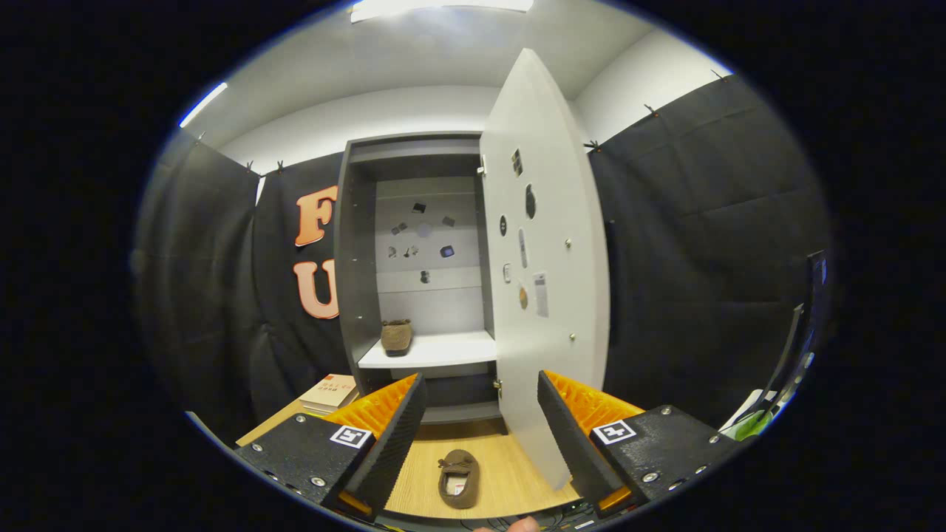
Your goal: Open the shoe cabinet door, grab the shoes and put them into the shoe cabinet, then close the shoe cabinet door.
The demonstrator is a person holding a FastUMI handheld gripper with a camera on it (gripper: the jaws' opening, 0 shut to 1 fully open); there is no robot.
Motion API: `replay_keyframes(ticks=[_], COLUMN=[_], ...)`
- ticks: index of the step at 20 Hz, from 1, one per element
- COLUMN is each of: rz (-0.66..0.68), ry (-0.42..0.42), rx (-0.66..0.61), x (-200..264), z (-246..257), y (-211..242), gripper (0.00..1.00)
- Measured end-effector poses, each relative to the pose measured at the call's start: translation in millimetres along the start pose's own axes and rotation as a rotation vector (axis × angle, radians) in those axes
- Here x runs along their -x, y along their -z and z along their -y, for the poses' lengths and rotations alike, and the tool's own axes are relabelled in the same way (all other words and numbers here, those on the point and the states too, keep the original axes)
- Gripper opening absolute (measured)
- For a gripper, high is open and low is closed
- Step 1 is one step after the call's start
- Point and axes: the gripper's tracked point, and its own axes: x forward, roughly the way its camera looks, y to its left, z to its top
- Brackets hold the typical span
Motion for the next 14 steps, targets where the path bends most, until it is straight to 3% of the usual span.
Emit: replay_keyframes(ticks=[11,14], rz=[-0.054,-0.153], ry=[-0.070,-0.079], rx=[-0.062,-0.085], x=[-69,-80], z=[-33,-40], y=[114,163], gripper=[0.93,0.94])
